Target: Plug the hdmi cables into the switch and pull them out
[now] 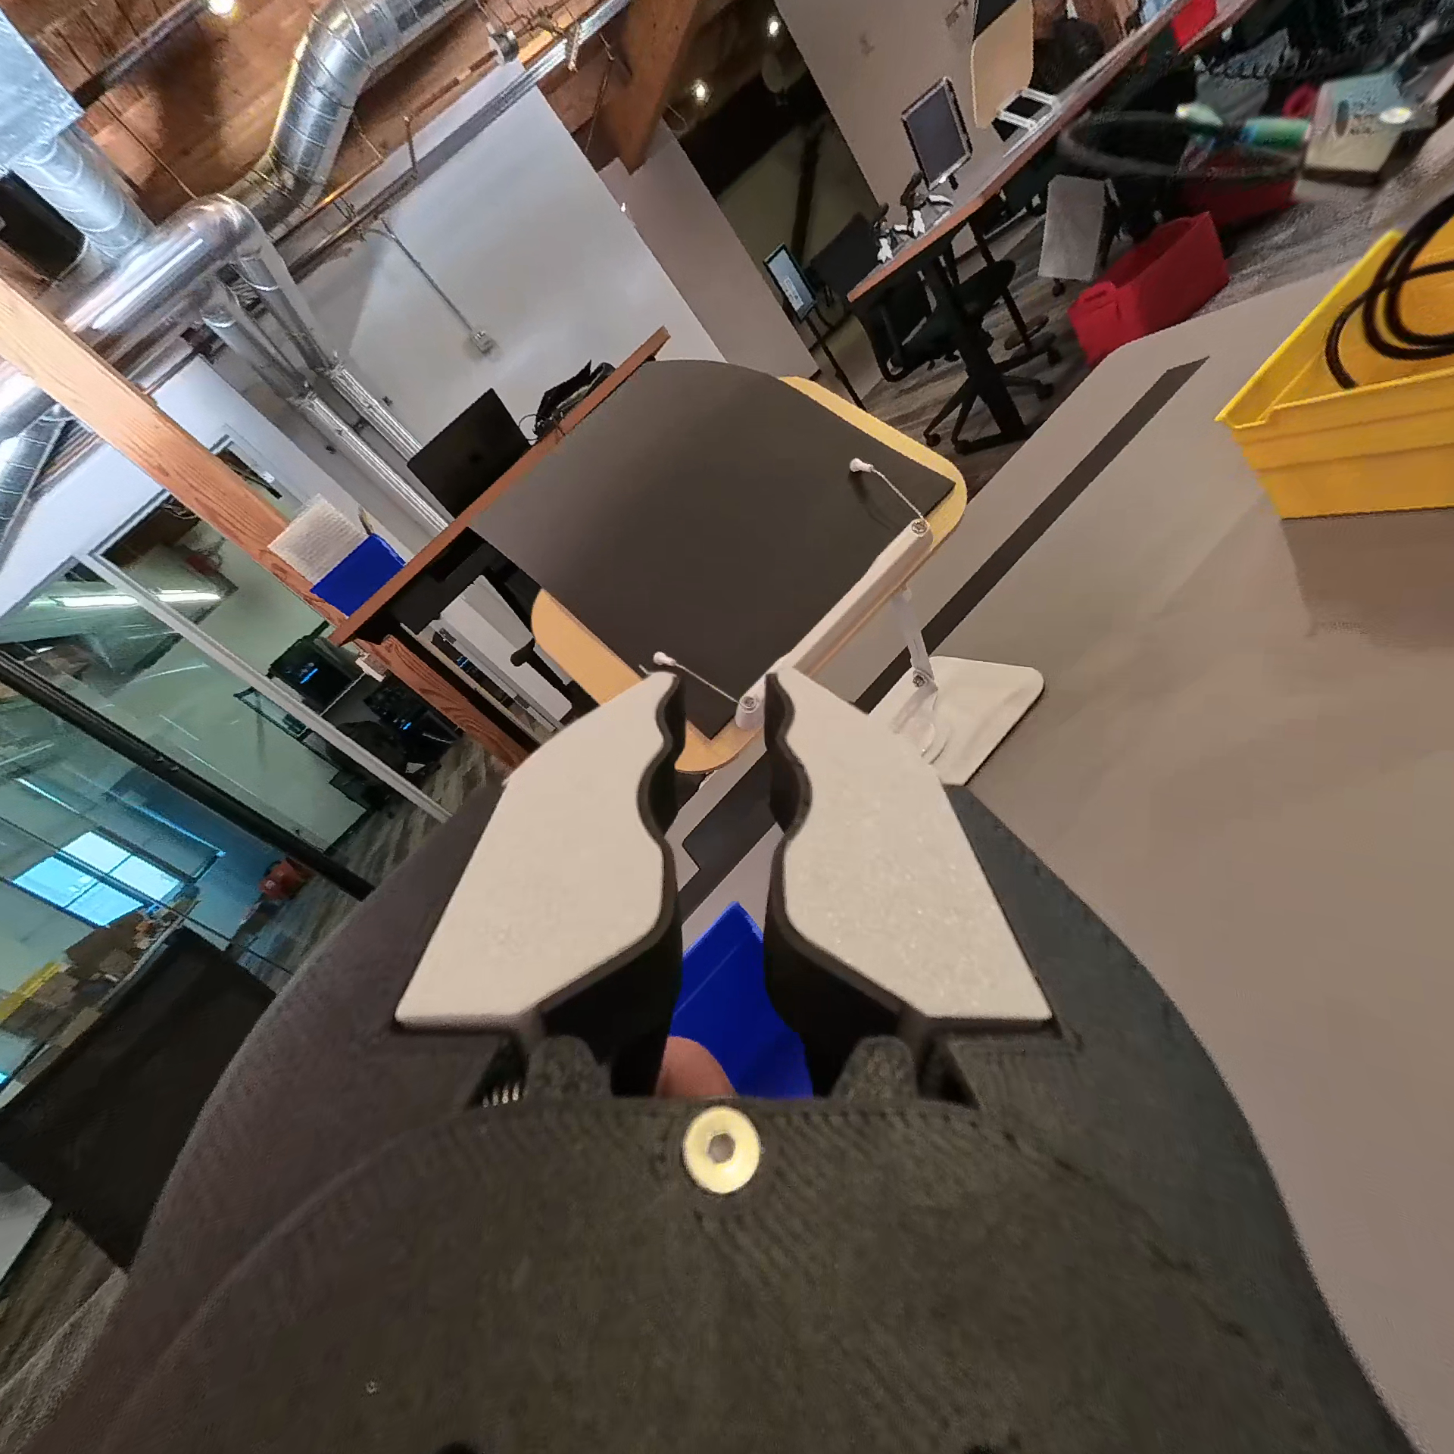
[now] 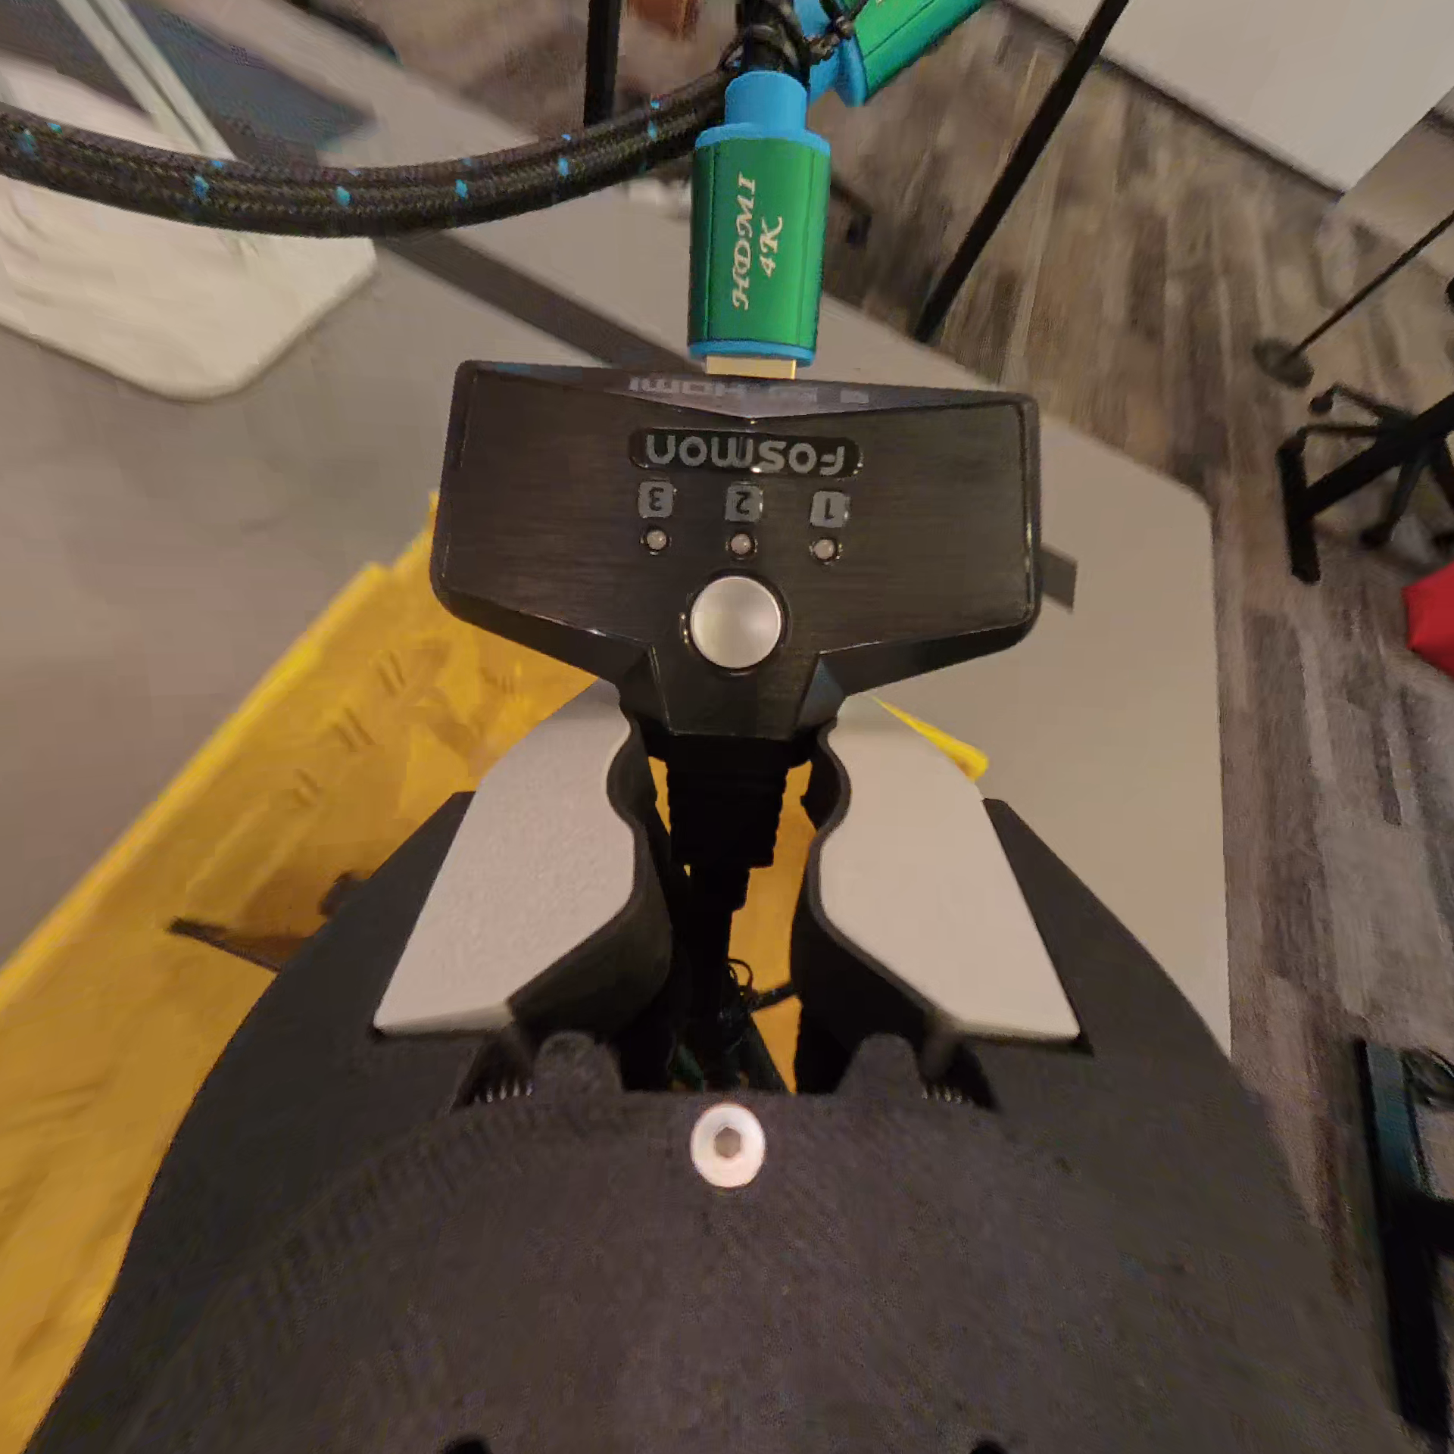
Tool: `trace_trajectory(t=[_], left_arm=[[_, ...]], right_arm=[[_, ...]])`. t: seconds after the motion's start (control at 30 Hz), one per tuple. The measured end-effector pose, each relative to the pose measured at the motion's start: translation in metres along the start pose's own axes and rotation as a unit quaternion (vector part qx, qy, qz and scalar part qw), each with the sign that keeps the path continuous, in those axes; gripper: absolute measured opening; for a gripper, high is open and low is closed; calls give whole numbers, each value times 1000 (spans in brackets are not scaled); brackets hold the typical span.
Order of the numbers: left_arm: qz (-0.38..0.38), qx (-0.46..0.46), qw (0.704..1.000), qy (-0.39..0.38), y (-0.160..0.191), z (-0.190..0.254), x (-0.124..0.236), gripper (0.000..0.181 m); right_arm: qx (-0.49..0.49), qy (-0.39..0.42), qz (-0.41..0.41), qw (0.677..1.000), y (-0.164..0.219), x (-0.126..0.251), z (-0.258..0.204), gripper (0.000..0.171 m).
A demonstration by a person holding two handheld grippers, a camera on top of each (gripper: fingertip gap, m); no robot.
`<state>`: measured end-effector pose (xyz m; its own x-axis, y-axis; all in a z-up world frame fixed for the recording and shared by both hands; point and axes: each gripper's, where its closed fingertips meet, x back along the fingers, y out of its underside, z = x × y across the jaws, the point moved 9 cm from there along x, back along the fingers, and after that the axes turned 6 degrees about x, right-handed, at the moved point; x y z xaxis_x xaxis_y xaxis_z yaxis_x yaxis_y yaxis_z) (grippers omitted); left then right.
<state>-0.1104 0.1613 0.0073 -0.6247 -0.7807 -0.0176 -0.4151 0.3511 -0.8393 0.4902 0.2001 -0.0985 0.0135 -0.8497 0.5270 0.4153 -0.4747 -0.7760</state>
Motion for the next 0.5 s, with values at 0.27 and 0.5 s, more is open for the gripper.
trace_trajectory(t=[0.27, 0.5], left_arm=[[-14, -37, 999, 5, 5, 12, -6, 18], [-26, -68, 997, 12, 9, 19, -6, 18]], right_arm=[[67, -73, -111, 989, 23, -28, -13, 35], [51, -136, -221, 964, 31, -49, -20, 33]])
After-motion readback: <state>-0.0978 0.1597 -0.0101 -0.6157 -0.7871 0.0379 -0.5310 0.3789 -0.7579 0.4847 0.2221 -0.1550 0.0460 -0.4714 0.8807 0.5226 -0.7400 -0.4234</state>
